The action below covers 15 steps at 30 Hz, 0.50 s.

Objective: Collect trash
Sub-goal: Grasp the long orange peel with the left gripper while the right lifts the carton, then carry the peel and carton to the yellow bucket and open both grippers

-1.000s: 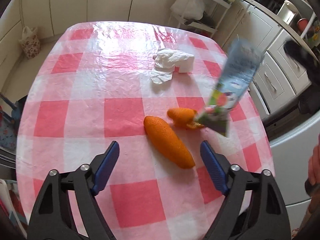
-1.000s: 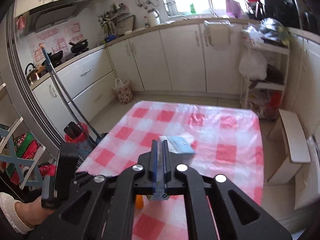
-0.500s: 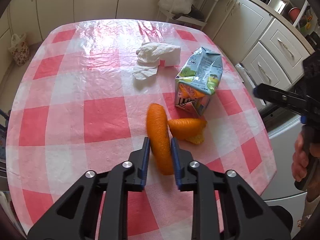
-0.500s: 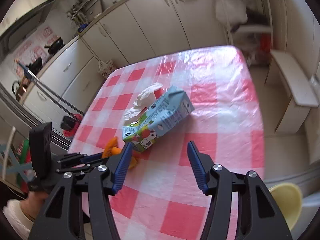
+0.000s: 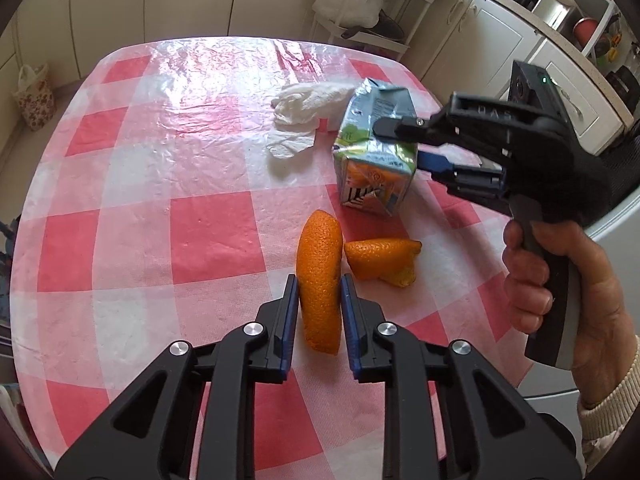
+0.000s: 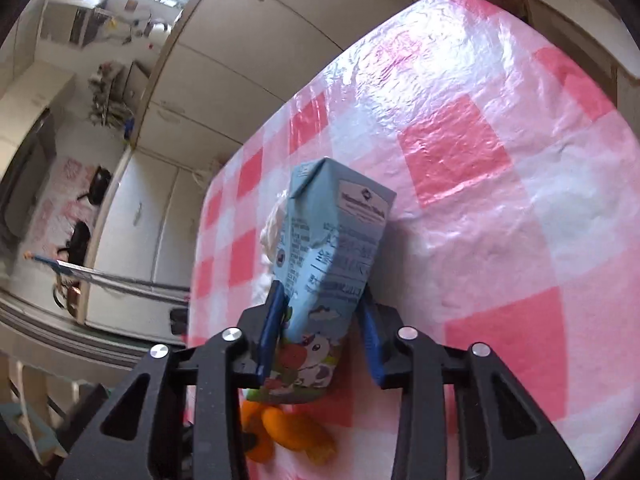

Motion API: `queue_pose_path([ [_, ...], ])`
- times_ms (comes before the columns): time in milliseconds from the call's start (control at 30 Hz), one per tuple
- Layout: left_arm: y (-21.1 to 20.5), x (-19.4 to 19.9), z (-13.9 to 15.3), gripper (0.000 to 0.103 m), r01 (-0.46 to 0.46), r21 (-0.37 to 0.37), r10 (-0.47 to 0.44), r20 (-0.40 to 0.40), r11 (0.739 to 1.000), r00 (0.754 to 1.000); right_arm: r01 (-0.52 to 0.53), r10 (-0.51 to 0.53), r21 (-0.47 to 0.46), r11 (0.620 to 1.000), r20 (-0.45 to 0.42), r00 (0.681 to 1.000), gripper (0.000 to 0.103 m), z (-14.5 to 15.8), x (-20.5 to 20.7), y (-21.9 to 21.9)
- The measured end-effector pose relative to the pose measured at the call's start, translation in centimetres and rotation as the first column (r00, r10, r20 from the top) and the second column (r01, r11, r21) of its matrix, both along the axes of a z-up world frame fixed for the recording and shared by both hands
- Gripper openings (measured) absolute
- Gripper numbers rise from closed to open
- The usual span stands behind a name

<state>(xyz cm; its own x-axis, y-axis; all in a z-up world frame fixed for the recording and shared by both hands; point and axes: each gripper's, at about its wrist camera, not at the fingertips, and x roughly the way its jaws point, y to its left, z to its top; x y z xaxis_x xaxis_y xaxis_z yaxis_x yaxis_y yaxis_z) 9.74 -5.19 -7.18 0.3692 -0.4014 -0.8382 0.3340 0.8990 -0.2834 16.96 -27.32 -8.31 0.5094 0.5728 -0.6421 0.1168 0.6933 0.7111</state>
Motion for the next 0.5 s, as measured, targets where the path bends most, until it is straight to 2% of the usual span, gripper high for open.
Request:
queue_pose_path([
  [133, -1.0, -0.5, 0.1, 0.019, 0.032, 0.056, -0.034, 0.033, 0.998, 0.999, 0.001, -0.001, -0.005, 1.000, 0.053, 0.999, 0.030, 1.6, -0.9, -0.4],
  [267, -1.0, -1.2, 0.9, 0.014, 0.040, 0.051, -0.043, 0.070, 0.998, 0.997, 0.020, -0.021, 0.011, 1.000, 0.116, 0.993, 0.030, 3.7, -3.1, -2.2],
  [367, -0.3, -1.6, 1.9, 0.013, 0.028, 0.025, -0.030, 0.094, 0.999, 0.995, 0.031, -0.032, 0.010, 0.999, 0.170, 0.985, 0.030, 5.5, -5.4, -4.0],
  [500, 0.3, -3.2, 4.6, 0.013, 0.062, -0.065, -0.049, 0.188, 0.996, 0.981, 0.076, -0.064, -0.040, 0.996, 0.249, 0.966, 0.030, 8.2, -10.7, -7.6],
])
